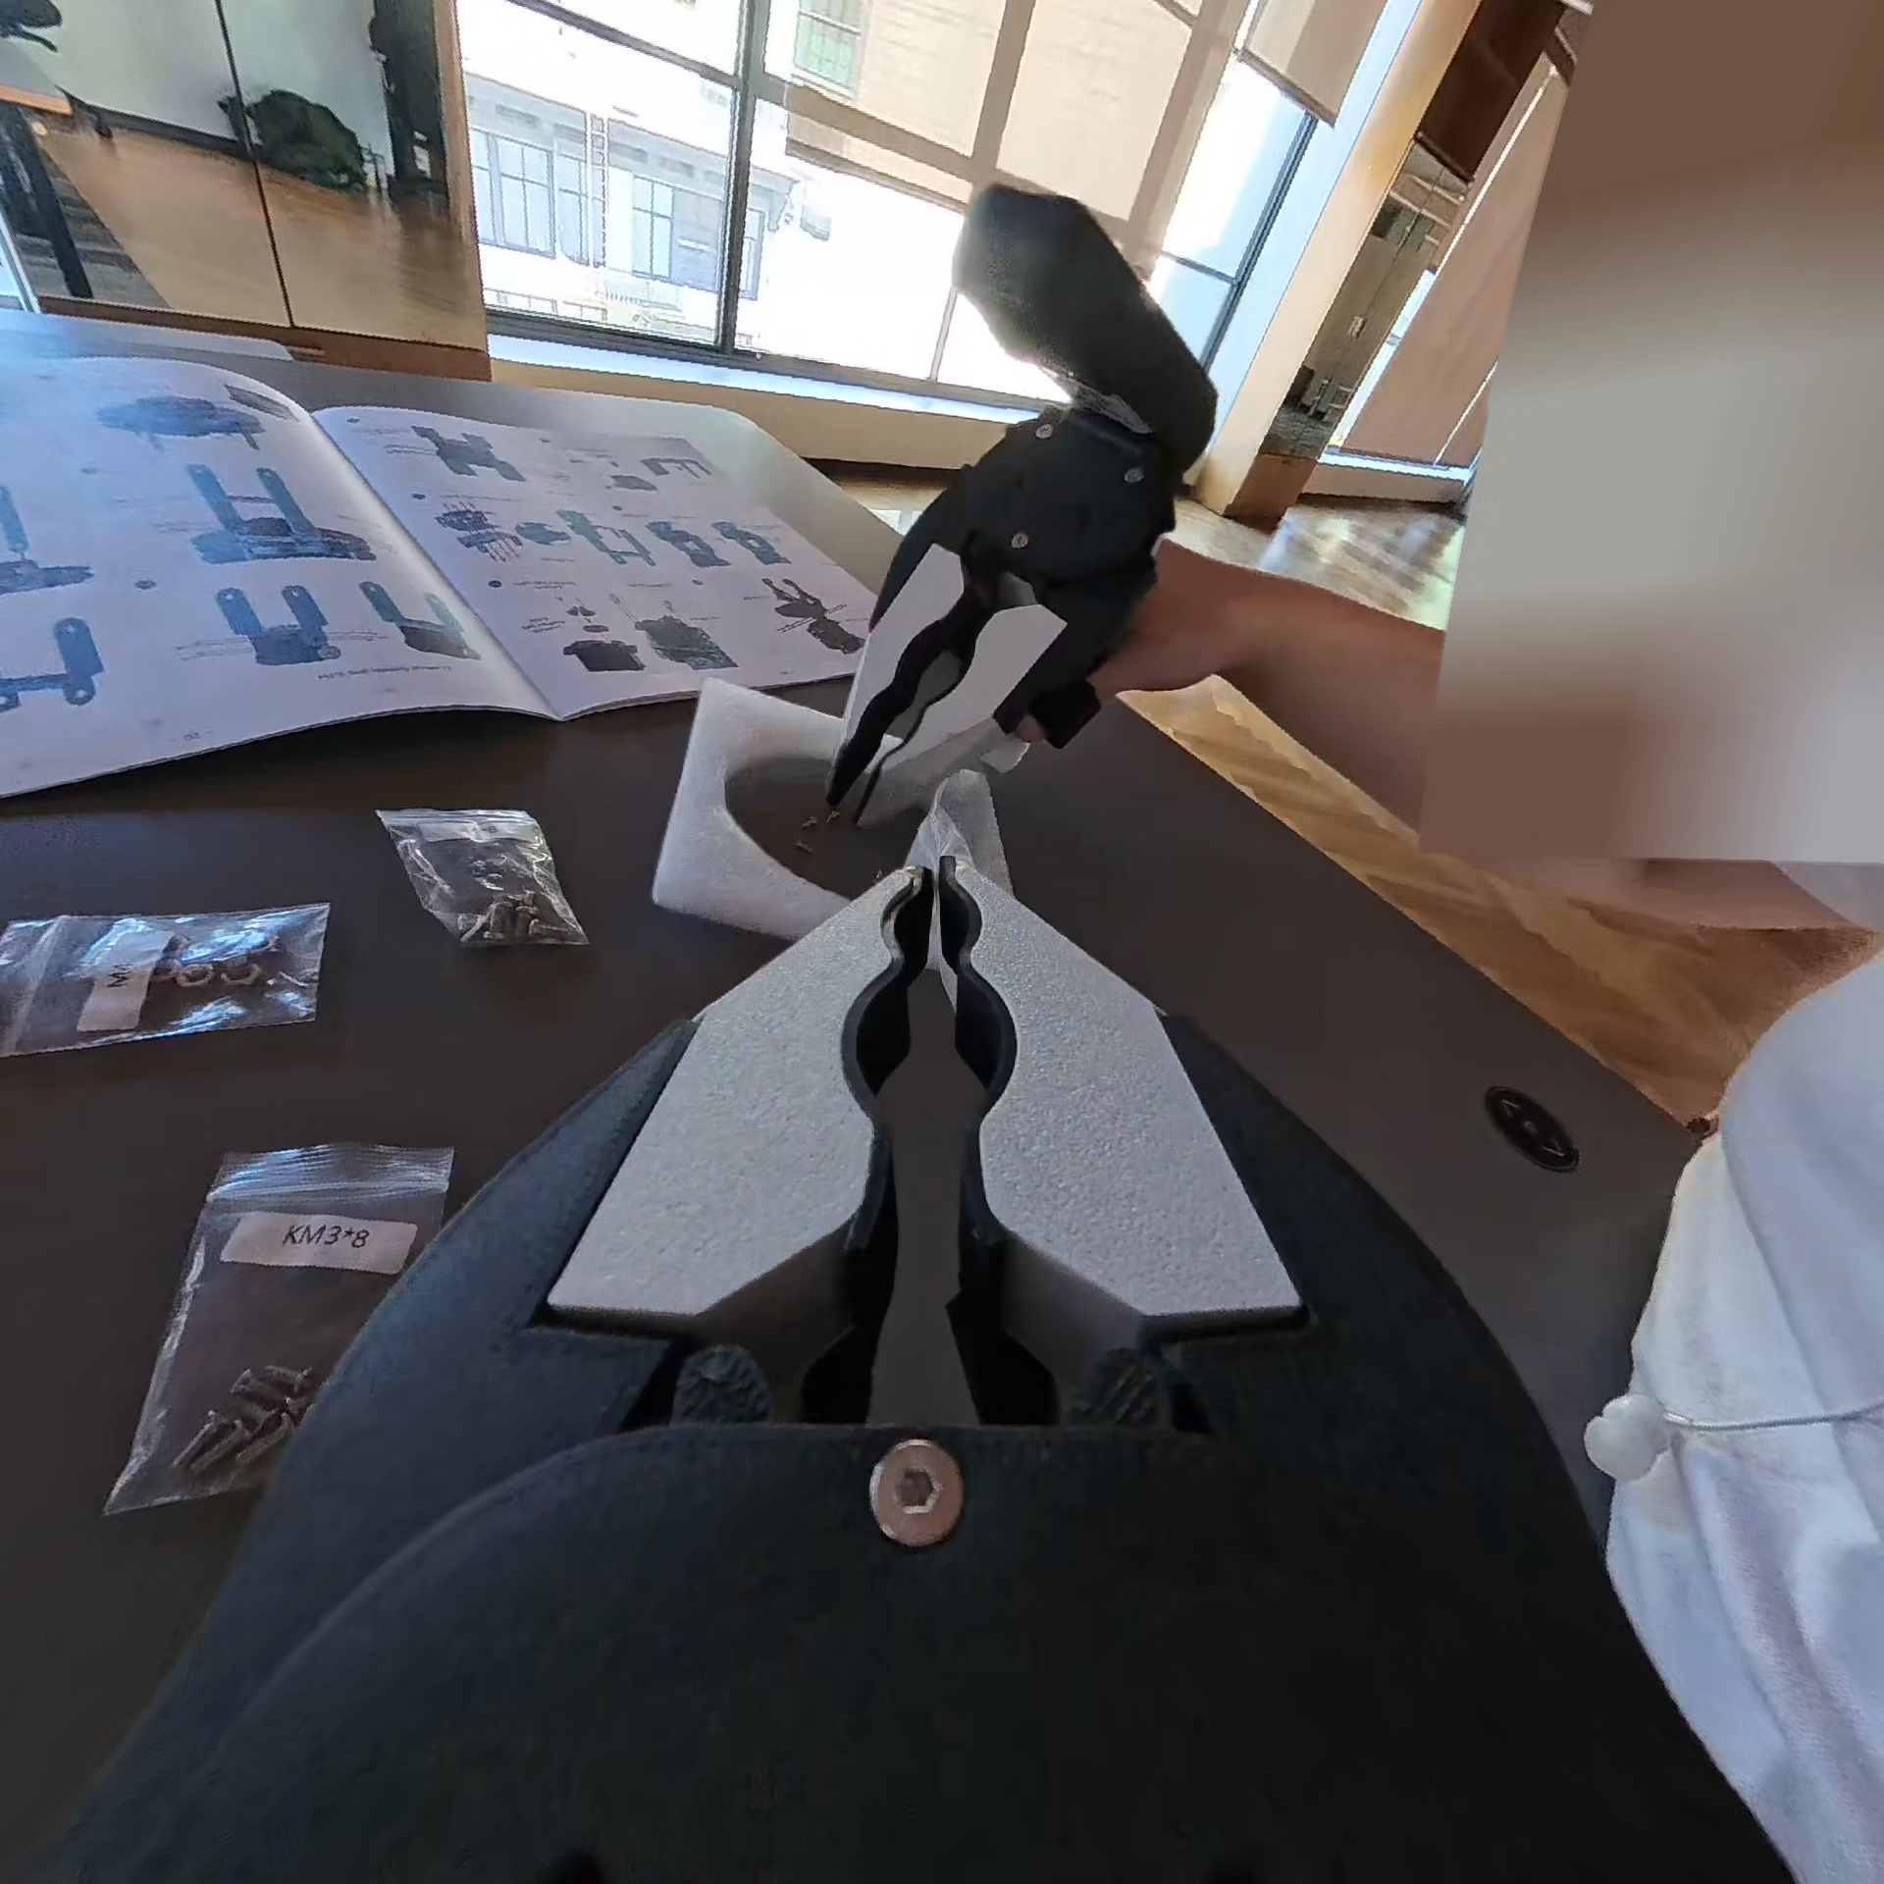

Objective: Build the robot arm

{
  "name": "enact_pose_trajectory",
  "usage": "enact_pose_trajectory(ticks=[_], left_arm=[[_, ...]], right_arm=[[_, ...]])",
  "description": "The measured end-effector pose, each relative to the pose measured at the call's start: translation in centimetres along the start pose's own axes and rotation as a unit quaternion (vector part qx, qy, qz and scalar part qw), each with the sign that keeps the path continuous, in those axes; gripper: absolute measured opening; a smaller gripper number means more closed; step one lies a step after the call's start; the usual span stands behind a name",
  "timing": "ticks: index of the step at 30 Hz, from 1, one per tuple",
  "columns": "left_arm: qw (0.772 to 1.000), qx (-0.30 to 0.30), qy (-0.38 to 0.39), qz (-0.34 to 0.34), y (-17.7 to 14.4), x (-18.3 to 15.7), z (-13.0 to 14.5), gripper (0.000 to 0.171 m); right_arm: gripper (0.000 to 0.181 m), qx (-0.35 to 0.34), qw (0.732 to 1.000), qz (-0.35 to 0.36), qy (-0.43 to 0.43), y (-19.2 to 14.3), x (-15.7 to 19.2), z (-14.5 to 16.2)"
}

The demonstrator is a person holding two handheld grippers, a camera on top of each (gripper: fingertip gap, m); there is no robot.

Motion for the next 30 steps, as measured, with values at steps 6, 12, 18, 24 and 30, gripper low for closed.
enact_pose_trajectory(ticks=[6,12,18,24,30], left_arm=[[1.0,-0.003,0.001,0.003,0.0,-0.1,0.1,0.0],[1.0,-0.004,-0.006,0.004,0.1,0.0,0.5,0.0],[1.0,0.004,-0.004,0.007,0.3,0.0,1.0,0.0],[0.999,0.024,0.043,0.005,0.7,-0.6,0.9,0.0],[0.998,0.034,0.043,0.006,0.8,-0.7,1.4,0.0]], right_arm=[[0.009,0.002,1.0,-0.019,0.013,0.1,-0.5,-0.3],[0.003,0.014,1.0,-0.026,0.005,0.3,-0.5,-0.5],[0.002,0.009,1.0,-0.022,-0.01,-0.1,0.1,-0.9],[0.001,-0.052,0.995,-0.011,-0.085,-3.4,4.8,-4.8],[0.001,-0.064,0.993,-0.04,-0.087,-2.9,6.7,-4.9]])
Point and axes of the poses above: each gripper's, where its closed fingertips meet, y out along the fingers, z out of its underside, x = y × z across the jaws, the point moved 9 cm from there along -y, back along the fingers, and after that the axes turned 5 degrees about y, right-handed, at the moved point
